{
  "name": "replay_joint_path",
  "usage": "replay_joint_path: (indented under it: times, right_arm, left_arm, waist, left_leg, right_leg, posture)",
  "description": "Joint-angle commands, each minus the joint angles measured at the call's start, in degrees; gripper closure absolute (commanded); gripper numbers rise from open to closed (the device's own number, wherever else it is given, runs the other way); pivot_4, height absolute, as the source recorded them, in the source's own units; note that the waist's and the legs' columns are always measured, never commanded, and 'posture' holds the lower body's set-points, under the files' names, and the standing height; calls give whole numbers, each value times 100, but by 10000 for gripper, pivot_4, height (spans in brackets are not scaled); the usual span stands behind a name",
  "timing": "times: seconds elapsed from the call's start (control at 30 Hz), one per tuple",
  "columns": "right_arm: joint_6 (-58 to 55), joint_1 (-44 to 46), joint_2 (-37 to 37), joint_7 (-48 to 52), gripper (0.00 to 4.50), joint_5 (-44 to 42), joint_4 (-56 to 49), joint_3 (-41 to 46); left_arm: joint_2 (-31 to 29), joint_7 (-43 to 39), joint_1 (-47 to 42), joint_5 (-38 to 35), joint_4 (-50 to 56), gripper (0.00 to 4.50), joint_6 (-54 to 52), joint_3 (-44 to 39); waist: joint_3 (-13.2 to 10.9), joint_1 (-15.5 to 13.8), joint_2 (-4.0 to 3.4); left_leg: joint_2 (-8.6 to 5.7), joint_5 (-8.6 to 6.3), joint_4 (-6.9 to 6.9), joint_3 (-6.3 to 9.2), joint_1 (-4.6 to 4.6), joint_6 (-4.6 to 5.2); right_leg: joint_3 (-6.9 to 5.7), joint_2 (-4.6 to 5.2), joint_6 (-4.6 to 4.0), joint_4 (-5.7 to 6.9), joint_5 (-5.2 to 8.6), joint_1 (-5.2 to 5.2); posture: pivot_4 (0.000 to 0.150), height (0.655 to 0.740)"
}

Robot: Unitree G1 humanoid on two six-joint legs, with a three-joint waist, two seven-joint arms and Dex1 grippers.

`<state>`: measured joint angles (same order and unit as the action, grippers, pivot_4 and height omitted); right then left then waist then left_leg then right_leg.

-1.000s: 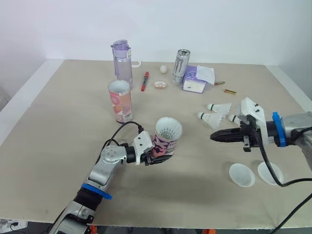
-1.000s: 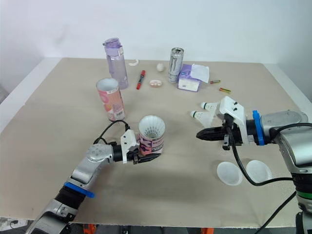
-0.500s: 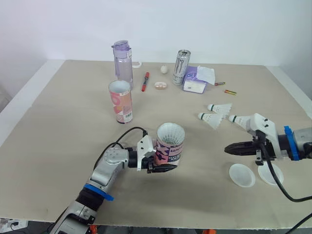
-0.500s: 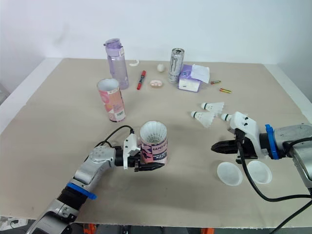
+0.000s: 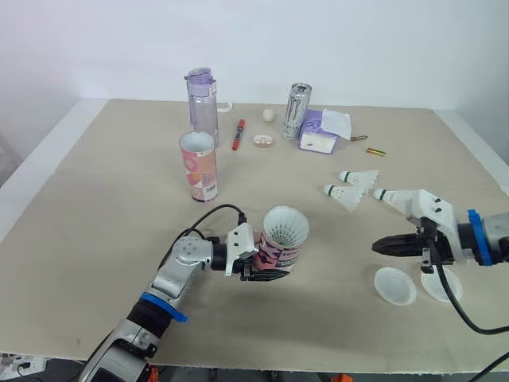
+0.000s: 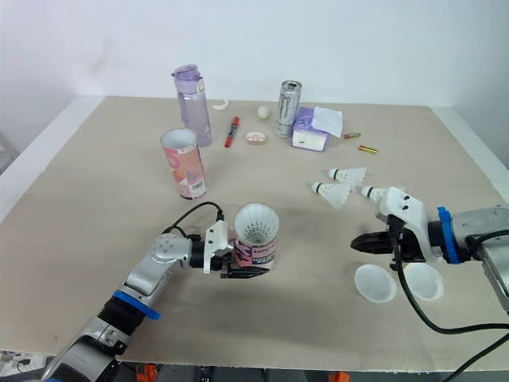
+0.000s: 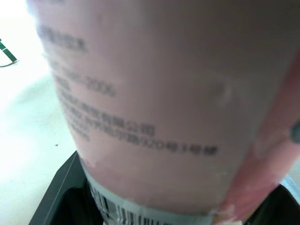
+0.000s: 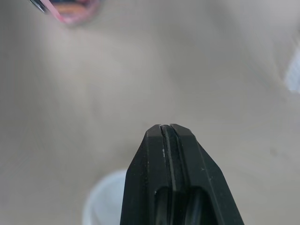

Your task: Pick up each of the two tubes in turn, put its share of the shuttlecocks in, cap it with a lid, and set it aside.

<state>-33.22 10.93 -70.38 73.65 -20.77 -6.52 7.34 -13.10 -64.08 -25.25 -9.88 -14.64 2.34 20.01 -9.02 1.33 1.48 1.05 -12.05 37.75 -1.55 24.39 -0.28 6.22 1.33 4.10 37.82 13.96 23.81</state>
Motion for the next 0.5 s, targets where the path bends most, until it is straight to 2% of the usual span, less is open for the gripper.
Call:
replay_joint_path:
  times: [0.03, 0.07, 0.1, 0.13, 0.17, 0.2, 0.23, 0.33, 0.37, 0.5]
  right_arm:
    - [229, 9, -219, 88, 38462, 210, 190, 33]
    - [244, 3, -261, 117, 38051, 250, 235, 6]
    - [312, -11, -304, 143, 34879, 319, 286, -24]
    - [355, -28, -337, 172, 28941, 365, 317, -50]
    - [384, -35, -352, 195, 25927, 398, 337, -64]
    - [390, -49, -368, 230, 19984, 414, 345, -81]
    - [381, -78, -394, 272, 16614, 436, 338, -114]
    - [347, -182, -458, 424, 2741, 466, 259, -217]
    - [325, -161, -445, 437, 132, 464, 233, -261]
    - [165, 139, -245, 266, 132, 535, 260, -508]
  left_arm:
    - [-43, 10, 54, 134, -105, 15843, -60, 100]
    - [-42, 15, 55, 136, -102, 15843, -58, 100]
    - [-40, 21, 55, 138, -100, 15843, -56, 99]
    - [-39, 29, 58, 139, -97, 15843, -56, 100]
    - [-38, 34, 60, 139, -96, 15843, -57, 100]
    - [-38, 39, 65, 140, -92, 15843, -59, 100]
    - [-37, 49, 72, 140, -87, 15843, -67, 99]
    - [-36, 64, 85, 131, -73, 15843, -93, 94]
    - [-35, 59, 89, 115, -74, 15843, -119, 90]
    - [-43, 27, 115, 84, -69, 15843, -179, 95]
  waist:
    - [0, 1, 0]
    - [0, 0, 0]
    - [0, 1, 0]
    - [0, 1, 0]
    - [0, 1, -1]
    - [0, 1, 0]
    - [0, 1, -1]
    - [0, 1, -1]
    - [0, 1, -1]
    - [1, 2, -2]
  left_leg:
    - [1, 0, 0, 0, -2, 0]
    - [1, 0, 0, 0, -3, 0]
    - [1, 0, 0, 1, -7, 0]
    - [1, 0, 0, 1, -8, 0]
    - [0, 0, 0, 0, -8, 0]
    - [1, 0, 0, 0, -9, 0]
    - [1, 0, 0, 0, -10, 0]
    - [1, 0, 0, 1, -13, 0]
    - [1, 0, 0, 2, -16, 0]
    - [1, 0, 0, 0, -21, 0]
  right_leg:
    - [0, -1, -4, 0, 2, -1]
    - [0, -1, -4, 0, 2, -3]
    - [0, -1, -3, 0, 2, -7]
    - [0, -1, -4, 0, 2, -9]
    - [0, -1, -4, 0, 2, -9]
    - [0, 0, -3, -1, 2, -10]
    - [0, -1, -3, -1, 2, -11]
    - [-1, -1, -2, -2, 2, -15]
    - [-1, -1, -3, -3, 3, -18]
    - [0, -1, -9, -11, 3, -25]
  posture:
    - [1500, 7400]
    - [1500, 7400]
    - [1500, 7400]
    - [1500, 7400]
    - [1500, 7400]
    - [1500, 7400]
    - [1500, 7400]
    - [1500, 7400]
    - [1500, 7400]
    - [1500, 7400]
